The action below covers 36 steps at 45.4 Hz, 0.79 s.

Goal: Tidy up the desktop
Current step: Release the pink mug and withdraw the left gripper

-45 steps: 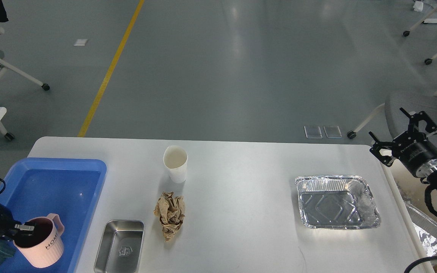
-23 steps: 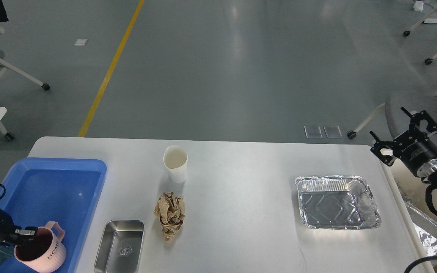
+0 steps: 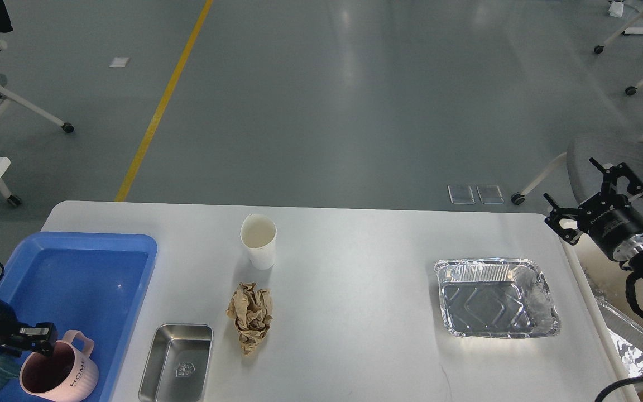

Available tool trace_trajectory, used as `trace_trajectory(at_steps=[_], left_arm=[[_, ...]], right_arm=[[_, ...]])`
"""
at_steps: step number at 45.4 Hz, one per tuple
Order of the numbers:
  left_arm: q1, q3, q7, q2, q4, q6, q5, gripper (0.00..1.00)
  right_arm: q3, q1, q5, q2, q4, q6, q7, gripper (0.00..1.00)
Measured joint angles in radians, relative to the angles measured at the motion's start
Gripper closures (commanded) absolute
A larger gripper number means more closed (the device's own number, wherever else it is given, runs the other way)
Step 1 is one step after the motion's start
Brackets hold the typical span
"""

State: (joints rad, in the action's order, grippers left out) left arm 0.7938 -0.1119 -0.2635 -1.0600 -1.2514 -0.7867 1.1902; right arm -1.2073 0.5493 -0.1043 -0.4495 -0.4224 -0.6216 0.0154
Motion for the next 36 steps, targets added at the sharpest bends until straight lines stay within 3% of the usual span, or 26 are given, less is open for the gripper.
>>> trace_trajectory(at_steps=[14,24,36], left_arm=[[0.002,-0.184,-0.011,-0.024,-0.006,-0.145,-0.019,0.04],[0.003,-0.286,-0.012,-0.062,-0.013,-0.172,-0.044,0.04],[0.008,-0.546,-0.015,-0.140,-0.028,-0.173,-0.110,0.04]], right_arm=[[0.000,0.003,0.000,0.000,-0.001,0.000,0.000,0.00],[0.000,0.003,0.000,0.000,-0.001,0.000,0.000,0.00],[0.003,0.010,0.000,0.002,-0.001,0.000,0.000,0.00]])
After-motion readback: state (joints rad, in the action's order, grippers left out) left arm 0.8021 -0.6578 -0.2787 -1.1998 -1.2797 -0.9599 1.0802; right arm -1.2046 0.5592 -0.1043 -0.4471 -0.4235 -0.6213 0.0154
